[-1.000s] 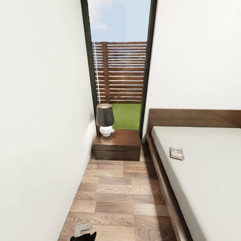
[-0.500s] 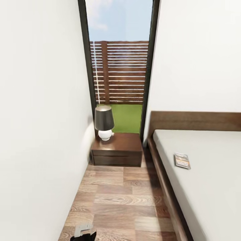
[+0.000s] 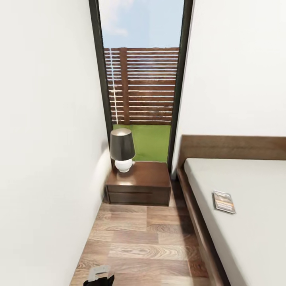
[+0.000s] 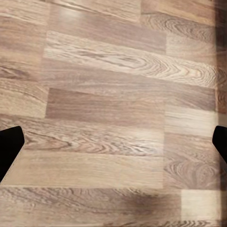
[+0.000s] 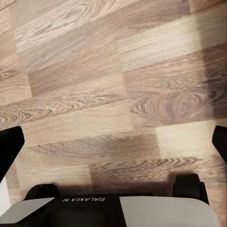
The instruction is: In the bedroom, move the book from the bed onto either nightstand, and place the two sandals side by side next to the bed.
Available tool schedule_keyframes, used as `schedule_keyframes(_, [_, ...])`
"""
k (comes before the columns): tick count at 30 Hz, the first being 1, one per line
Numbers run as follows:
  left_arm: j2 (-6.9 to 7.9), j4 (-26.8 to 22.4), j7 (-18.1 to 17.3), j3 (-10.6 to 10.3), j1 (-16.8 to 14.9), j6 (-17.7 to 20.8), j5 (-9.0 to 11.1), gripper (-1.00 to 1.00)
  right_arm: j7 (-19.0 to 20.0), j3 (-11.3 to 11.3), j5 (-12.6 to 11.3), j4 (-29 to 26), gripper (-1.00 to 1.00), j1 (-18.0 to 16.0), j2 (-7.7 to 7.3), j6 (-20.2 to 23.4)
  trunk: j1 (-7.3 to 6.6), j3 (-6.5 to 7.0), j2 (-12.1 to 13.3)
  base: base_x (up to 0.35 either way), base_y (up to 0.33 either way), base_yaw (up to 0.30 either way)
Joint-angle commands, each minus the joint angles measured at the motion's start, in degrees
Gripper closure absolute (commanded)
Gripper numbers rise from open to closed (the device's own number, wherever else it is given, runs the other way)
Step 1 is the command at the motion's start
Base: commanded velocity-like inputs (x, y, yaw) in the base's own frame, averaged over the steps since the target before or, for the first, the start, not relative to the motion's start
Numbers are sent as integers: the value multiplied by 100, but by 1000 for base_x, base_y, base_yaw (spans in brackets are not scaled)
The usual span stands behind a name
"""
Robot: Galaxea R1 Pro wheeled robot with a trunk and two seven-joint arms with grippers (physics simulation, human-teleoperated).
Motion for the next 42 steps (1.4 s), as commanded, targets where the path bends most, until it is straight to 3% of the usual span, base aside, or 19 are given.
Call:
schedule_keyframes(1, [-1,8,-37,38,-4,-5,31,-100,29,-6,-52,23,-100,-10,-2,-3,3,-6,-3,329,0,0])
schedule_keyframes(42, [-1,6,-37,34,-4,-5,30,-100,29,-6,-57,13,-100,-10,-9,-3,3,-6,-3,329,0,0])
